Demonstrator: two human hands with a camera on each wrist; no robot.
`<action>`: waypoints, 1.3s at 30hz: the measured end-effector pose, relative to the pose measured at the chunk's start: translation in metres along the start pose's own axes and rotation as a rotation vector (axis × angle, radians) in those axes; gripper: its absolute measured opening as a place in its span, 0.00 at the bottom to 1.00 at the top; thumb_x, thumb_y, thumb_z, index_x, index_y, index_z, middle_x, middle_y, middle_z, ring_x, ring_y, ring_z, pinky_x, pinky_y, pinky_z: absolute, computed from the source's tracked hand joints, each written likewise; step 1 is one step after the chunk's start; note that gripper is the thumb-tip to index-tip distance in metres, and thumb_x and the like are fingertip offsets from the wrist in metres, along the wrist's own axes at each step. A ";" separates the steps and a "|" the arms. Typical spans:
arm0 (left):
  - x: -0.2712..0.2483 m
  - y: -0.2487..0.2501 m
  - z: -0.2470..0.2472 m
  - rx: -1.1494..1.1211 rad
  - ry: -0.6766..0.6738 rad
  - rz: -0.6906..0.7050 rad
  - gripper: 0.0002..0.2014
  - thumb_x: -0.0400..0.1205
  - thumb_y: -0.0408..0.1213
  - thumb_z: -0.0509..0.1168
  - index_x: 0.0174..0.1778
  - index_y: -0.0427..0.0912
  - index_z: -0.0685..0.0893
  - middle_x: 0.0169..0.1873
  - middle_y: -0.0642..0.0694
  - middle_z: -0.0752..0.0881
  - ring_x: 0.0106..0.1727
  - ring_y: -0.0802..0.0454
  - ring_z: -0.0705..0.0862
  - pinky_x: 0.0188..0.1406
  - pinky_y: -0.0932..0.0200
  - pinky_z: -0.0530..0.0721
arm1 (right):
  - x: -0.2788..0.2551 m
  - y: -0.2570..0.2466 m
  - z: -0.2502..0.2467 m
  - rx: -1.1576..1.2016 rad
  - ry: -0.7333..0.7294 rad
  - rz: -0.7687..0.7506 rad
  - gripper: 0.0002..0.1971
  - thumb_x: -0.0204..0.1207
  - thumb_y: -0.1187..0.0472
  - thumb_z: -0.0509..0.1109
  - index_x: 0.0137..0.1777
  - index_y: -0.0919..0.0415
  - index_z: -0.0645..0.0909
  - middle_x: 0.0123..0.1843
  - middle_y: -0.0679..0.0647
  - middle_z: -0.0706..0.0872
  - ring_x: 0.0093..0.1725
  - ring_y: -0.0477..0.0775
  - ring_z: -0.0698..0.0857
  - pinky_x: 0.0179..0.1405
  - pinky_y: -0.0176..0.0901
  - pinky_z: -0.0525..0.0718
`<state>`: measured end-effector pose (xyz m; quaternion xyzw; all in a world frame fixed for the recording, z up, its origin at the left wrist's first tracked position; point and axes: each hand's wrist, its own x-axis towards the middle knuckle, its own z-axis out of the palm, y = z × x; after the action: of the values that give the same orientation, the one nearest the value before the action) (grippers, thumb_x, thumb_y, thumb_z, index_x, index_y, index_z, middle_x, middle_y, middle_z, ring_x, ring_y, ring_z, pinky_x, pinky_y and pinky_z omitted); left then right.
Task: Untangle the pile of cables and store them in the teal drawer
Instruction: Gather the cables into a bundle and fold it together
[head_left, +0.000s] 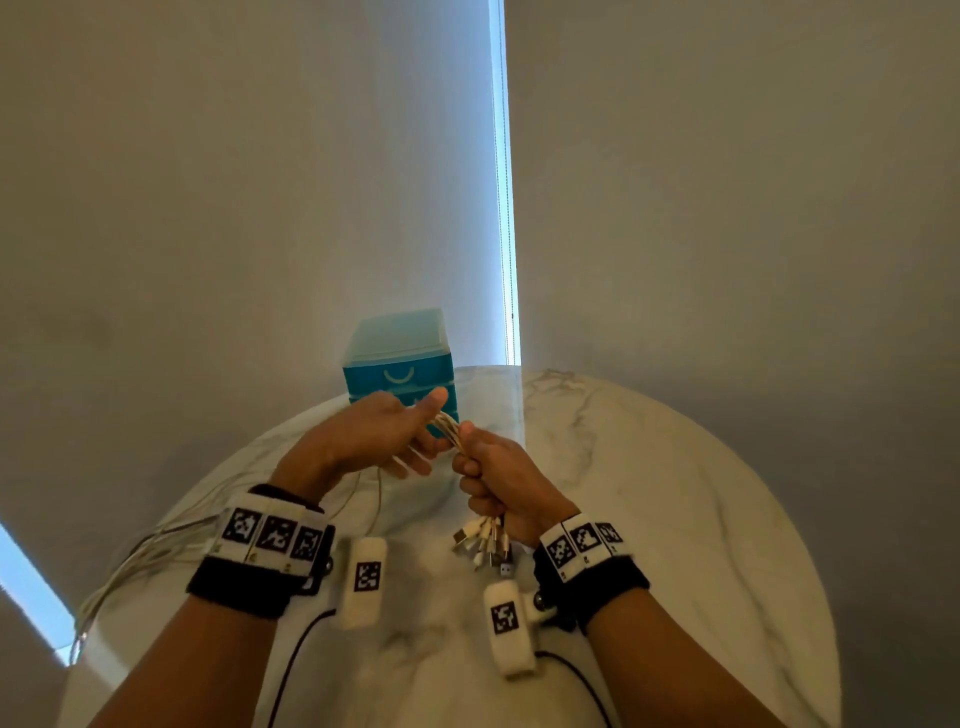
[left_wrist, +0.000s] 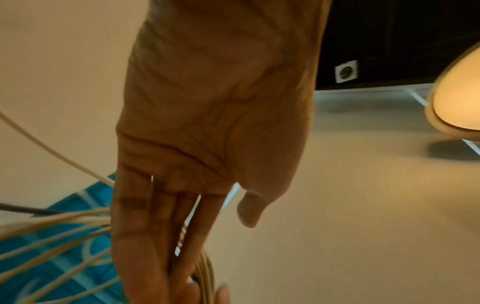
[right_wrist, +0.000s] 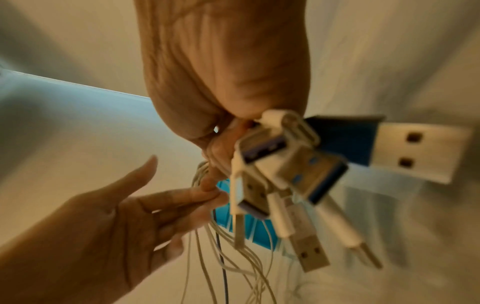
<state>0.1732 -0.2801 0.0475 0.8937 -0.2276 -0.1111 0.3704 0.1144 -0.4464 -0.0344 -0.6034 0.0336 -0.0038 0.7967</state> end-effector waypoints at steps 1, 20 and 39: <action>0.002 0.003 0.003 0.128 0.089 0.087 0.32 0.92 0.63 0.54 0.44 0.45 0.96 0.40 0.50 0.96 0.43 0.50 0.95 0.45 0.55 0.89 | -0.001 -0.002 0.000 -0.013 -0.008 -0.001 0.17 0.95 0.45 0.58 0.62 0.56 0.84 0.31 0.46 0.71 0.25 0.43 0.64 0.19 0.34 0.63; 0.017 -0.023 0.026 -0.371 0.160 0.226 0.30 0.90 0.66 0.60 0.29 0.48 0.78 0.24 0.52 0.74 0.25 0.56 0.66 0.25 0.60 0.64 | -0.021 -0.020 -0.005 0.066 -0.232 -0.015 0.22 0.94 0.42 0.58 0.60 0.59 0.85 0.34 0.47 0.71 0.25 0.43 0.60 0.19 0.35 0.57; 0.010 -0.024 0.070 -0.104 -0.044 0.115 0.25 0.96 0.59 0.46 0.52 0.50 0.84 0.40 0.49 0.82 0.38 0.56 0.76 0.39 0.61 0.78 | -0.010 -0.026 -0.041 0.588 0.158 -0.204 0.20 0.95 0.48 0.59 0.62 0.61 0.87 0.30 0.46 0.65 0.19 0.42 0.60 0.14 0.34 0.59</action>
<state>0.1644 -0.3129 -0.0191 0.8559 -0.2806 -0.1209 0.4173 0.1031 -0.4923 -0.0203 -0.3454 0.0322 -0.1399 0.9274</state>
